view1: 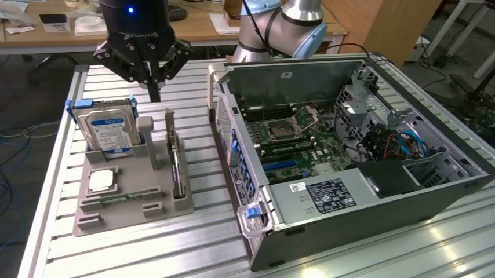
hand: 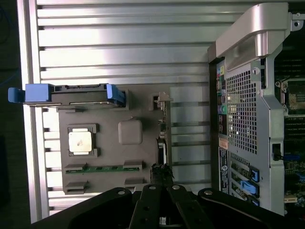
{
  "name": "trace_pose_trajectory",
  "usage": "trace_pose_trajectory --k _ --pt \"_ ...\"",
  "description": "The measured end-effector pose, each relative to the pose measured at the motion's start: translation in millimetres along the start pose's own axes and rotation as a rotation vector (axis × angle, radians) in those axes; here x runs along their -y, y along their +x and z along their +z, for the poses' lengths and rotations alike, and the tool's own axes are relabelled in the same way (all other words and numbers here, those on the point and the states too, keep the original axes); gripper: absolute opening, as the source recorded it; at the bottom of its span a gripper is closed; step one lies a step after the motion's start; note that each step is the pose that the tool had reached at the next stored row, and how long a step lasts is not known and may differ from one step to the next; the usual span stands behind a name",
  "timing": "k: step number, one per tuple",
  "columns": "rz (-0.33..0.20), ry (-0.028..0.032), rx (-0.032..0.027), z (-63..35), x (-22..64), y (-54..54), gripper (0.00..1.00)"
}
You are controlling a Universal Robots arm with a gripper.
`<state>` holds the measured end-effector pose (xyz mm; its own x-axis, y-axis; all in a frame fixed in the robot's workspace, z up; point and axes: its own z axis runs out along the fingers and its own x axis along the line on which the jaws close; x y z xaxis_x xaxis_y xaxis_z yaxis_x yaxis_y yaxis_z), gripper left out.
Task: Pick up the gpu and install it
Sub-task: 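Pick up the gpu and move the gpu toward the slot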
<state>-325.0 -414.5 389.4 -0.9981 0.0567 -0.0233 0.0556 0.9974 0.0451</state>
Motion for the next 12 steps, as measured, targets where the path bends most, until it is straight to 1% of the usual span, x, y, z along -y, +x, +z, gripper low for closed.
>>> trace_pose_trajectory --k 1,2,3,5,6,9,10,12 --pt "0.000 0.0000 0.0000 0.0 0.0 0.0 0.11" --pt "0.000 0.0000 0.0000 0.0 0.0 0.0 0.17" --pt "0.000 0.0000 0.0000 0.0 0.0 0.0 0.17" --pt "0.000 0.0000 0.0000 0.0 0.0 0.0 0.29" --pt "0.000 0.0000 0.0000 0.0 0.0 0.0 0.29" --pt "0.000 0.0000 0.0000 0.0 0.0 0.0 0.47" --pt "0.000 0.0000 0.0000 0.0 0.0 0.0 0.47" --pt "0.000 0.0000 -0.0001 0.0 0.0 0.0 0.58"
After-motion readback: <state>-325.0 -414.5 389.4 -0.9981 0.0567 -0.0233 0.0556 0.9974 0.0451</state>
